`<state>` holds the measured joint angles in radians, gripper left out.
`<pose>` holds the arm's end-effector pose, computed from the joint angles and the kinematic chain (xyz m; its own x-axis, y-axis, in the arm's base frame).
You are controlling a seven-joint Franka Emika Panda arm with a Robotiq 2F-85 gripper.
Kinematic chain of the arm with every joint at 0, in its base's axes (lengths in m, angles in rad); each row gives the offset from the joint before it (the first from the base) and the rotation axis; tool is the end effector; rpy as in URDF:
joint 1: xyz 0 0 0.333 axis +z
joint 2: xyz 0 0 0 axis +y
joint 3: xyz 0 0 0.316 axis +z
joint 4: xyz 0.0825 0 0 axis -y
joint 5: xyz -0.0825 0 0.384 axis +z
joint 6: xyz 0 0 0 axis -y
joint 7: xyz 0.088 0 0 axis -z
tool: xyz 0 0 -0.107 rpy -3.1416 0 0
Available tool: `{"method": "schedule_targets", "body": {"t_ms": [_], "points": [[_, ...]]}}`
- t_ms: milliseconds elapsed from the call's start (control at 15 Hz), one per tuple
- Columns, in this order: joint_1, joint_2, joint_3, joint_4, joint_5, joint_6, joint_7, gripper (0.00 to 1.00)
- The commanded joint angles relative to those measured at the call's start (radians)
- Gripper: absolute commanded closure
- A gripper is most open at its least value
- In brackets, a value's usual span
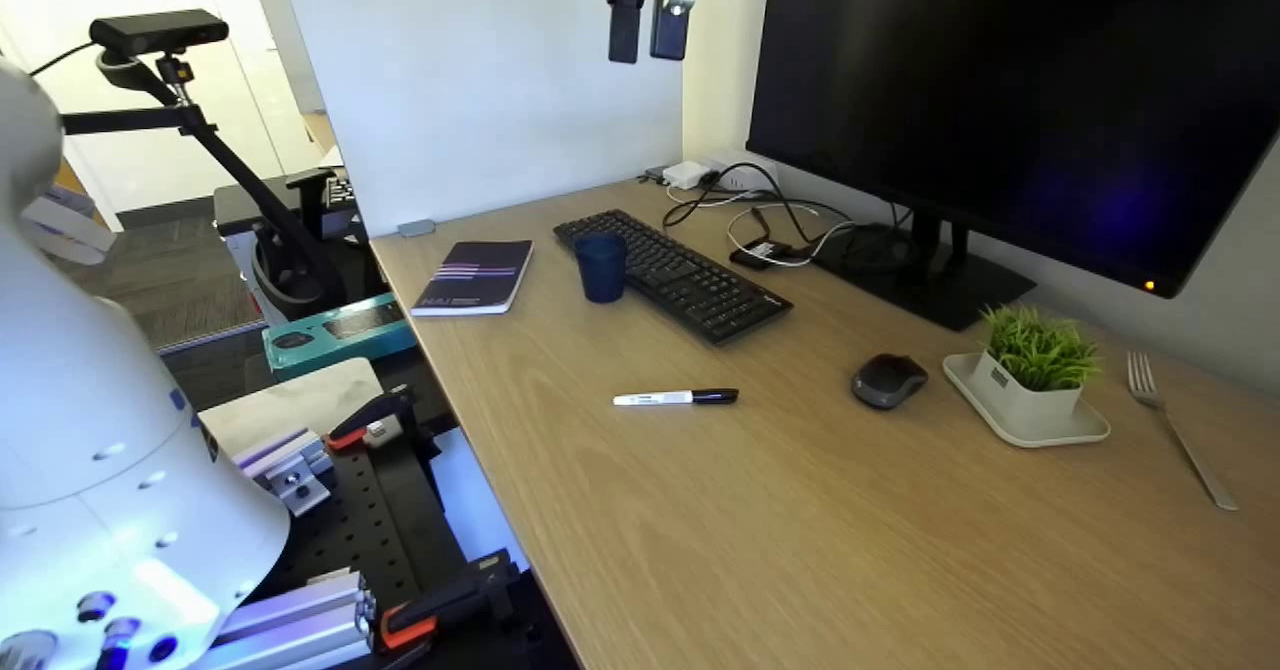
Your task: Put the marker in the cup
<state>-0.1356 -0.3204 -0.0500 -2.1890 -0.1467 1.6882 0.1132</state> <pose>0.4275 -0.0962 0.5046 0.9487 -0.2693 -0.1655 -0.2470 -0.9583 0.1438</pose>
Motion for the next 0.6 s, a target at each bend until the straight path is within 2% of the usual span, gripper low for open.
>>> {"method": "schedule_targets", "body": {"t_ms": [0,267,533], "points": [[-0.005,0.064,-0.006,-0.020,-0.006,0.055,0.099,0.00],[-0.003,0.192,-0.025,-0.083,0.044,0.205,0.218,0.00],[0.007,0.283,-0.031,-0.119,0.079,0.371,0.274,0.00]]}}
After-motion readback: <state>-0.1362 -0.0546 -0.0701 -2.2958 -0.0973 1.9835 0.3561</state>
